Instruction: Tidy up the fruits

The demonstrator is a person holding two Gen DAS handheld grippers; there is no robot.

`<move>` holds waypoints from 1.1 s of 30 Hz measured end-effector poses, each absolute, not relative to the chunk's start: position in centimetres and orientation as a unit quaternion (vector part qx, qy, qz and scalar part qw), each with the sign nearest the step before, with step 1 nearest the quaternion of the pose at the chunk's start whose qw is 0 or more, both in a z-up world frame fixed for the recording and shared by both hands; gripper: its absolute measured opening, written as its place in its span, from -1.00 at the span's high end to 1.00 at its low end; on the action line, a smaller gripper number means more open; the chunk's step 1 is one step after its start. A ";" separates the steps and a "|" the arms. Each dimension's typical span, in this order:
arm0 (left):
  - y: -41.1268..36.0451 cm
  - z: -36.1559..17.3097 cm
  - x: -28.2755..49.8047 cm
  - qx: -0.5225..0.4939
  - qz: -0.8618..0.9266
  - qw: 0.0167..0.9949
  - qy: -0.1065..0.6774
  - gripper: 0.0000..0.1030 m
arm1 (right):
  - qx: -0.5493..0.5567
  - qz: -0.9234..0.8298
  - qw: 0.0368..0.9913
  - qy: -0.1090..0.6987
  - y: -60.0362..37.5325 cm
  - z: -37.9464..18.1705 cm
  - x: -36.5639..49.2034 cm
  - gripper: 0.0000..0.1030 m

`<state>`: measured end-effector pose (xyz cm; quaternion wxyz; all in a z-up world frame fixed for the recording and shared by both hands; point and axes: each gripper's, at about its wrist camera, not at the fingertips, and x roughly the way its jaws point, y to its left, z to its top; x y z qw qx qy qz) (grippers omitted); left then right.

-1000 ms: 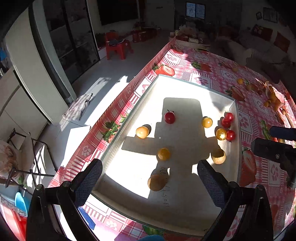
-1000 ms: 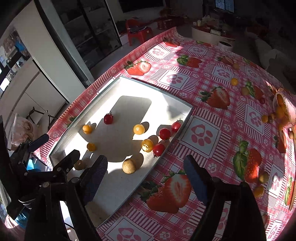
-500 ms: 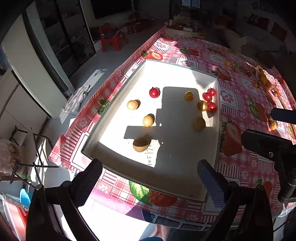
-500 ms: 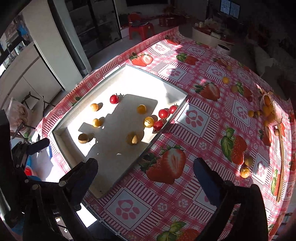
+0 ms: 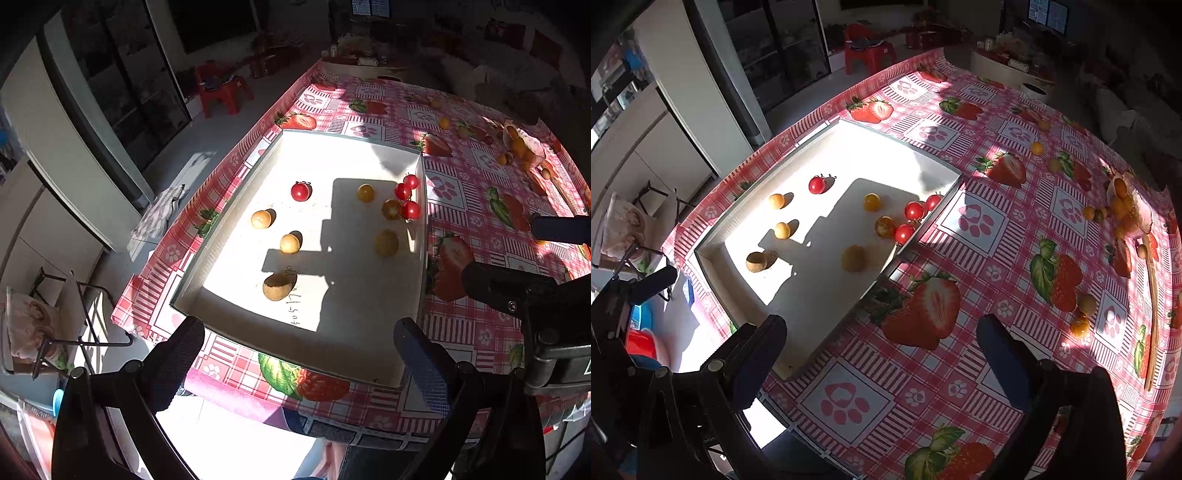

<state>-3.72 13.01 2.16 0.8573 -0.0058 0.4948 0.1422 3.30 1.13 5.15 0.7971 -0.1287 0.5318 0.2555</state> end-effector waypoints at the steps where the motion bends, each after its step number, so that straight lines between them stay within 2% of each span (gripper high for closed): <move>1: 12.9 2.2 -3.8 -0.003 0.143 0.857 0.494 -1.00 | -0.128 0.254 0.797 0.533 1.0 5.1 3.3 -1.00; 33: 11.4 2.5 -4.7 0.015 0.132 0.860 0.492 -1.00 | -0.161 0.239 0.813 0.506 0.8 5.3 2.2 -1.00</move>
